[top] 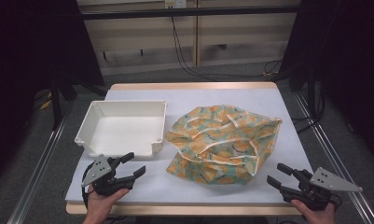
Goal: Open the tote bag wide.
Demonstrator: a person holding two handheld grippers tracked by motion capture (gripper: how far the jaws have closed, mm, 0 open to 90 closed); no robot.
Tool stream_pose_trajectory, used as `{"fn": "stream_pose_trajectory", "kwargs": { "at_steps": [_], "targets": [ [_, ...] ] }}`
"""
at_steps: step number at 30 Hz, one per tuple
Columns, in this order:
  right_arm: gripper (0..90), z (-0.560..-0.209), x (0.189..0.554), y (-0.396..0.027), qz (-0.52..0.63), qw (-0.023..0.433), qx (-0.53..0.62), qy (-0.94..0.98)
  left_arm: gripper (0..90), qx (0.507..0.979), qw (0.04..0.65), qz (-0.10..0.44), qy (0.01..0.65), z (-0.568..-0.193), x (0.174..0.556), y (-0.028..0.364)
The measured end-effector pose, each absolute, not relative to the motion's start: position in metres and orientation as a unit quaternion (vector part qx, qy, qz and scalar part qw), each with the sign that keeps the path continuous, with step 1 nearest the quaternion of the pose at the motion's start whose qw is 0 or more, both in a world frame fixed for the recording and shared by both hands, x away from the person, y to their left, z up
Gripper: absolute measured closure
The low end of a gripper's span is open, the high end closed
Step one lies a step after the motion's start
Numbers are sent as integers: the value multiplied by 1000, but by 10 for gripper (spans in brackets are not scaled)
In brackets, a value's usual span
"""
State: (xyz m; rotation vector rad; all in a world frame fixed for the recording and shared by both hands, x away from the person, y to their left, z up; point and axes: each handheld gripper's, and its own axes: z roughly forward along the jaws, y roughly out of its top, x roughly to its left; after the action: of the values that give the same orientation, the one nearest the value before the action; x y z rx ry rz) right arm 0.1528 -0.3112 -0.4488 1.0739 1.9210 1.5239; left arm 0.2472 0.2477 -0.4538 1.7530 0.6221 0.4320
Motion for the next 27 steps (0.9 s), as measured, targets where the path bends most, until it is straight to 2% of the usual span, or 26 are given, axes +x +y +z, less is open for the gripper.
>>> {"fn": "stream_pose_trajectory", "kwargs": {
  "at_steps": [14,27],
  "targets": [
    [527,-440,155,-304,563,195,369,714,397,757,578,169,253,-450,245,242],
    [610,-425,164,-284,572,173,336,728,522,772,577,143,225,-442,245,223]
  ]
}}
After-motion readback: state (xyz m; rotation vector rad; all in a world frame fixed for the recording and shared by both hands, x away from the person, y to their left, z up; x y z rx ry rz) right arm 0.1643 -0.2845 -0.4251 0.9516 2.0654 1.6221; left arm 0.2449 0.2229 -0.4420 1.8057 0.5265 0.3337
